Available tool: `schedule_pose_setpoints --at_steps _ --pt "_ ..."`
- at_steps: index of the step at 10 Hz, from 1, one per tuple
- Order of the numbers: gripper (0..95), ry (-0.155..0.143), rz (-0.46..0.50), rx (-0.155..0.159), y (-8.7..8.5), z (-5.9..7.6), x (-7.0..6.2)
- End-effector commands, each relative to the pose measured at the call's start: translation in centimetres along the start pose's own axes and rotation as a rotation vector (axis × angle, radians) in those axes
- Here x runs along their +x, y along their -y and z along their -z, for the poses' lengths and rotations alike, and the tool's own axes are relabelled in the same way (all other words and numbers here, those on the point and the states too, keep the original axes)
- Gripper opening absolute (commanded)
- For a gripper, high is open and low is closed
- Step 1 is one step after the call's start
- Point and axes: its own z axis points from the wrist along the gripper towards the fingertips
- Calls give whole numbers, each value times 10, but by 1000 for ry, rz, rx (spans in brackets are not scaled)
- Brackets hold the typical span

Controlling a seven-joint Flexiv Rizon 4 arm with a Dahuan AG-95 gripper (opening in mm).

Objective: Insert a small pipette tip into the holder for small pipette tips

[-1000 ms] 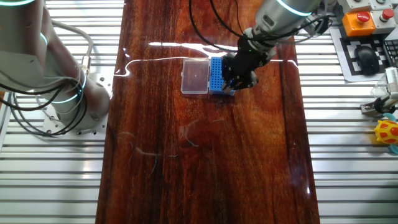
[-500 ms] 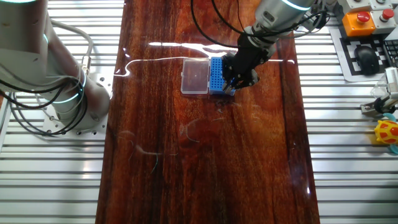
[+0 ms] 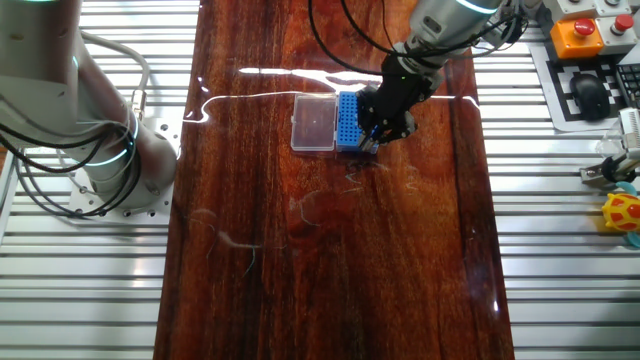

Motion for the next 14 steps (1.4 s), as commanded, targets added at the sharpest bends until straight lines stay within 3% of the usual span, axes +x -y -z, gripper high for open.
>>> schedule_pose_setpoints --at_steps 1,7,11,14 --pt "0 -10 8 5 0 0 -1" --pt "0 -30 25 19 -2 6 2" --pt "0 -87 48 53 -5 13 10" --pt "0 -114 81 45 -4 14 14"
